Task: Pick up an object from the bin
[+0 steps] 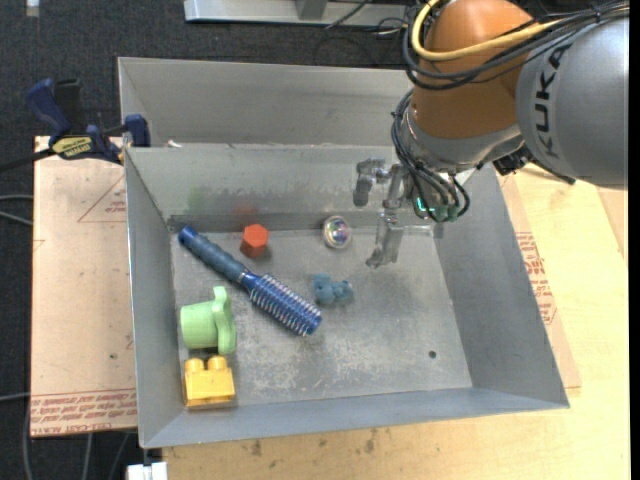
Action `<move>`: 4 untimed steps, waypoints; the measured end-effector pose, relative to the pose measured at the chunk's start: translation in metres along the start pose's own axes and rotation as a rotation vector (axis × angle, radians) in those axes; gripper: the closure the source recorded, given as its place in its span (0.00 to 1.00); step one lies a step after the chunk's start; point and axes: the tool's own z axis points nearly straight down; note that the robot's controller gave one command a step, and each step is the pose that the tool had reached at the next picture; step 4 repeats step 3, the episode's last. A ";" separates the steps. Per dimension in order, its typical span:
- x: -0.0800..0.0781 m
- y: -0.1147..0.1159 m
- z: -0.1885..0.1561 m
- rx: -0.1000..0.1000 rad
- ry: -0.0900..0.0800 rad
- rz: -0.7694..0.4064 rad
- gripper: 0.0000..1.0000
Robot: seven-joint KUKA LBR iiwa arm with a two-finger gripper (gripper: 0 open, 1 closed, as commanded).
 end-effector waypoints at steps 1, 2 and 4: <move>0.023 0.010 0.158 -0.001 0.002 0.094 0.00; 0.020 0.010 0.153 -0.001 -0.007 0.095 1.00; 0.051 0.011 -0.205 -0.002 -0.020 0.077 1.00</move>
Offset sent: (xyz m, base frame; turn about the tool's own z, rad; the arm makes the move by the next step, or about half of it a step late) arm -0.0216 0.0094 -0.1520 0.0955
